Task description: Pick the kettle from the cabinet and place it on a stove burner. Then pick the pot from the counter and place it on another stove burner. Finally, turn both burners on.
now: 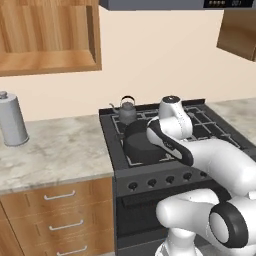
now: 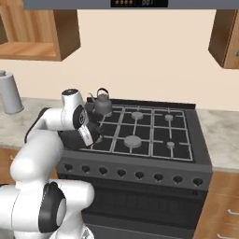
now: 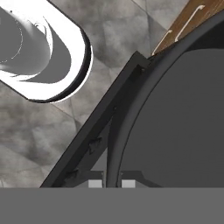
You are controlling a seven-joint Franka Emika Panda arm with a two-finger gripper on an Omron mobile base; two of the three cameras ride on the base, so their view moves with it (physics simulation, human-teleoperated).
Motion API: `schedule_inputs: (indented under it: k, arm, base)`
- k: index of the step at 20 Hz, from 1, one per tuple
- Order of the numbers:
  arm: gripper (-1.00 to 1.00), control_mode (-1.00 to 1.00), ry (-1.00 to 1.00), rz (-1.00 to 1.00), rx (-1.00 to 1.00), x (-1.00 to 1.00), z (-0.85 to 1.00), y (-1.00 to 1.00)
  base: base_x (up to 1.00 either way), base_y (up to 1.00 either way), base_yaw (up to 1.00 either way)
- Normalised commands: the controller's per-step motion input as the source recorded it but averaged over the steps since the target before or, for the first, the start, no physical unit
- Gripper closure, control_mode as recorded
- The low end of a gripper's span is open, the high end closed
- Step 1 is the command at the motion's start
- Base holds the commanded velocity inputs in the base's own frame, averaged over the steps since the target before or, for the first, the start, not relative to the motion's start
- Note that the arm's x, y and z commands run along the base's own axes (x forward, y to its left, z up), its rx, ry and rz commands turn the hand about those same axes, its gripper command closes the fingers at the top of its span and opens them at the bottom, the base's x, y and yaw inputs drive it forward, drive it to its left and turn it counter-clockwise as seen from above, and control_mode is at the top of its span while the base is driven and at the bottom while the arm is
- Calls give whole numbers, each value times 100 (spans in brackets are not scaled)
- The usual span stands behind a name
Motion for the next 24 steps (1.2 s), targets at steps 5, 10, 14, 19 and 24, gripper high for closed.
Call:
schedule_inputs:
  k: [5,10,14,19,24]
  arm:
    - [100,100,0,0,0,0,0,0]
    - [100,100,0,0,0,0,0,0]
    - [100,100,0,0,0,0,0,0]
    - [100,100,0,0,0,0,0,0]
    - [100,100,0,0,0,0,0,0]
  base:
    - [0,-53,2]
    - [0,-45,7]
    - [0,-48,11]
    - [10,-44,13]
    - [23,-35,17]
